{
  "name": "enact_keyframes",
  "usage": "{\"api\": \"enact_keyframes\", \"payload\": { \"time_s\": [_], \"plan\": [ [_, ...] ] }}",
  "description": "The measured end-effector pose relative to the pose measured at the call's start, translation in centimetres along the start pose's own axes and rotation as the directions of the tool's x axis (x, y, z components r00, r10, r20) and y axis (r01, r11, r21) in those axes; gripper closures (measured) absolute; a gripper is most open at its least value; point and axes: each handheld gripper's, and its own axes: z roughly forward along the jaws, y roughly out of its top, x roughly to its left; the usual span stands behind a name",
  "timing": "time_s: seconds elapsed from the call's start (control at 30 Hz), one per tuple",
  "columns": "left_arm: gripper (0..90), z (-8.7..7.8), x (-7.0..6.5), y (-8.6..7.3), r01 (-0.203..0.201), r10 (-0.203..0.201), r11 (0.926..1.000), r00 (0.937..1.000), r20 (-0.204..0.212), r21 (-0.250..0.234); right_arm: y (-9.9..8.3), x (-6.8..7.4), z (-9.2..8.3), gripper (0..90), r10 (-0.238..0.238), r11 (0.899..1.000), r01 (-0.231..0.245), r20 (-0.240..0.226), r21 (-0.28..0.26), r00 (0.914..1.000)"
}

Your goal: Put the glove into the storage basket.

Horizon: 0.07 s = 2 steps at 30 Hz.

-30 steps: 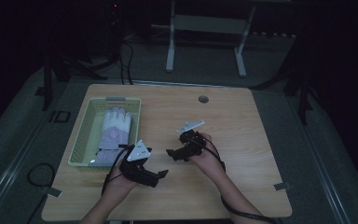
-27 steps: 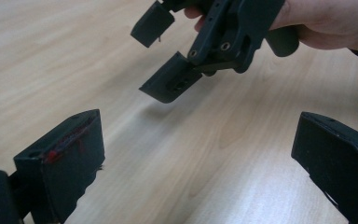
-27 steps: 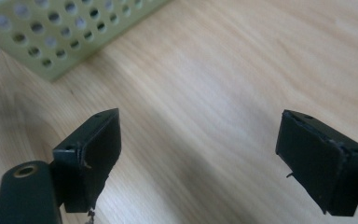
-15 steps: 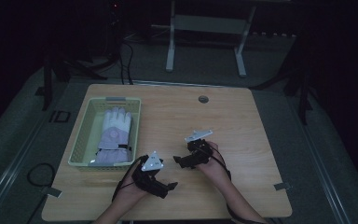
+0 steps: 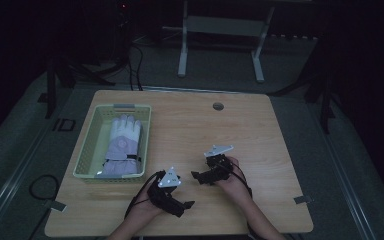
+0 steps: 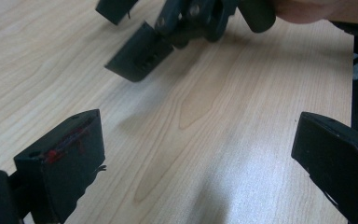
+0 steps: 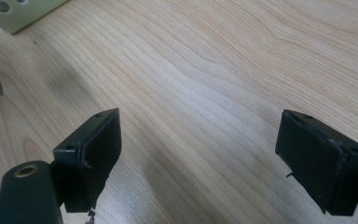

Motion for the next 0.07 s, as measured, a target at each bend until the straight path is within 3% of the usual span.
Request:
{"api": "enact_keyframes", "payload": {
  "time_s": [0.07],
  "plan": [
    [2.4, 0.0, -0.01, 0.05, -0.003, 0.003, 1.0, 1.0, 0.003, -0.001, 0.12, -0.06, -0.06, 14.2, 0.001, 1.0, -0.001, -0.004, -0.003, 1.0]
  ]
}}
